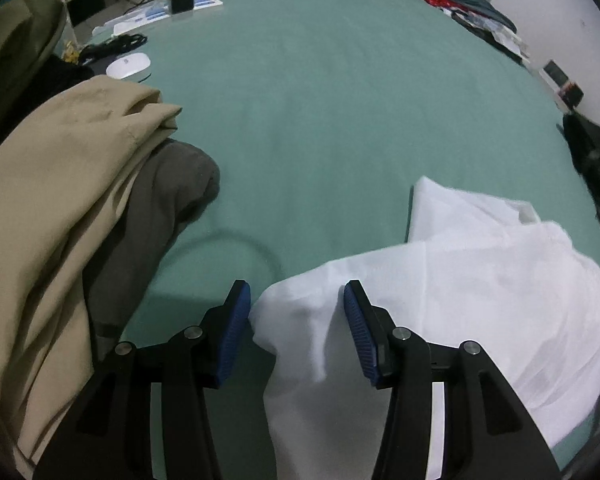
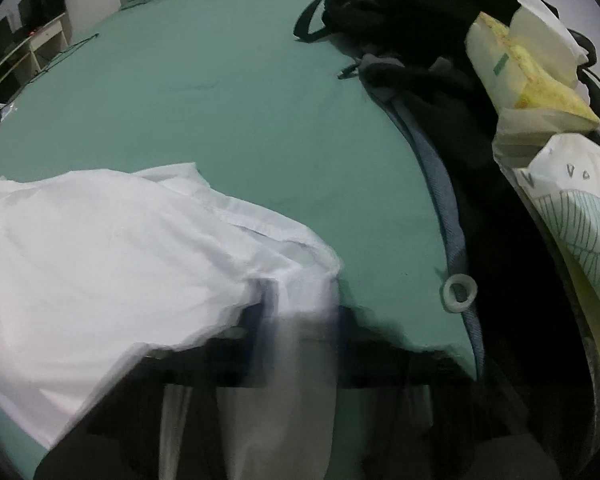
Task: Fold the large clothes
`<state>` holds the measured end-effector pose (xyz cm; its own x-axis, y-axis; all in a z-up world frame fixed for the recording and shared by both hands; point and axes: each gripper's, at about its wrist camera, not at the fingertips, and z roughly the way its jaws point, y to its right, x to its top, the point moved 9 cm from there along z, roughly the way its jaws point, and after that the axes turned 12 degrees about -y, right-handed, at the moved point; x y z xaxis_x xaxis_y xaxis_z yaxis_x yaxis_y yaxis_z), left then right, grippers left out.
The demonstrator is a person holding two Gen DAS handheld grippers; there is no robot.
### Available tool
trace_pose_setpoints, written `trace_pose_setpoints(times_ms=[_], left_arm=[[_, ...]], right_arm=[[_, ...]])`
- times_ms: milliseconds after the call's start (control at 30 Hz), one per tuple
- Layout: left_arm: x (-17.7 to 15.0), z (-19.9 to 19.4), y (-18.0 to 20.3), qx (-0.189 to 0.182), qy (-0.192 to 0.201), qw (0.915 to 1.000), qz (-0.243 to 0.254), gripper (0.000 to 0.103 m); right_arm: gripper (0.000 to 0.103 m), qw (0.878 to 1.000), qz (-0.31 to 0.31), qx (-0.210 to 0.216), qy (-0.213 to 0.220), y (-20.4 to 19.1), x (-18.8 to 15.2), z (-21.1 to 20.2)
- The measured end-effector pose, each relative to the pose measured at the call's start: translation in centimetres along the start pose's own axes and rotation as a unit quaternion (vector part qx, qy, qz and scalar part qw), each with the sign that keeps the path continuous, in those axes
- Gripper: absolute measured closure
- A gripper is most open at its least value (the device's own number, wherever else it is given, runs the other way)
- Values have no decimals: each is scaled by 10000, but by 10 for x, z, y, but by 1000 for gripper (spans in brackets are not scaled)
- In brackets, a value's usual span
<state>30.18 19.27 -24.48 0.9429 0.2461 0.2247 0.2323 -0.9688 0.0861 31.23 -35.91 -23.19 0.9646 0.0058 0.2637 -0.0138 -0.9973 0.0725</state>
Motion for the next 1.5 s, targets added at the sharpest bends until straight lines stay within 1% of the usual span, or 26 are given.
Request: trace_pose_setpoints(times_ms=[100,167,200,233,333,433,500,600,667,733,800,867,900,933,967,1000,1033,1067,1100,1133,1167,1233,1267,1333,1433,1500], left_arm=[[1,2,7,155,59,9995,257,51],[3,2,11,239,130,9987,439,54],[4,1,14,226,163,9983,515,73],[3,0,19,161,193,9978,609,99],[6,-6,22,169,318,9976,590,99],[22,-33,25,73,801,9956,471,99],[36,-53,29,57,1131,9924,478,99],[53,-57,36,6,1276,9903,544,99],[59,-49,41,12,1215,9911,546,99],[67,-34,39,-48,1087,9930,458,99],[72,-22,41,-197,993,9941,393,99],[77,-11,40,-158,871,9952,417,98],[78,-6,42,-168,801,9957,444,92],[78,-3,42,-169,756,9960,439,80],[77,-3,43,-142,747,9963,406,71],[76,-6,43,-146,774,9961,402,58],[75,-11,44,-147,847,9954,425,53],[73,-19,48,-126,949,9942,483,53],[70,-26,52,-97,1046,9930,543,52],[67,-36,57,-96,1174,9912,603,52],[63,-44,64,-160,1292,9894,646,52],[51,-54,78,-379,1339,9875,739,51],[44,-56,86,-477,1313,9870,794,51],[24,-57,109,-690,1230,9846,1035,51],[-4,-51,139,-837,1074,9802,1441,51],[-19,-46,154,-901,1003,9783,1575,51]], right_arm=[[98,9992,-170,-224,273,-5,6,-13],[98,9983,-215,-355,413,-7,11,-21],[98,9975,-225,-440,500,-6,14,-25],[98,9971,-217,-475,560,-6,17,-27],[98,9954,-212,-593,727,-2,25,-35],[98,9933,-221,-690,898,1,36,-40],[98,9923,-188,-714,991,5,41,-48],[98,9918,-100,-688,1069,12,49,-54],[98,9919,-66,-688,1069,14,54,-54],[98,9934,-34,-645,950,15,60,-43],[98,9948,-25,-667,764,13,60,-26],[98,9955,-69,-741,590,11,55,-13],[97,9961,-108,-750,446,8,52,-5],[97,9963,-125,-753,395,7,50,-2],[95,9963,-158,-785,308,5,47,1],[93,9961,-179,-830,247,4,45,2],[88,9960,-172,-852,229,3,43,2],[81,9959,-152,-861,227,2,40,-3],[77,9957,-146,-872,281,1,38,-9],[68,9950,-130,-920,372,0,36,-17],[58,9936,-110,-1020,472,0,34,-26],[47,9895,-73,-1246,735,-2,30,-47],[45,9878,-9,-1251,931,-7,26,-63],[43,9882,84,-985,1166,-20,22,-80],[42,9893,94,-162,1448,-64,7,-103],[42,9877,31,313,1534,-96,-3,-108]])
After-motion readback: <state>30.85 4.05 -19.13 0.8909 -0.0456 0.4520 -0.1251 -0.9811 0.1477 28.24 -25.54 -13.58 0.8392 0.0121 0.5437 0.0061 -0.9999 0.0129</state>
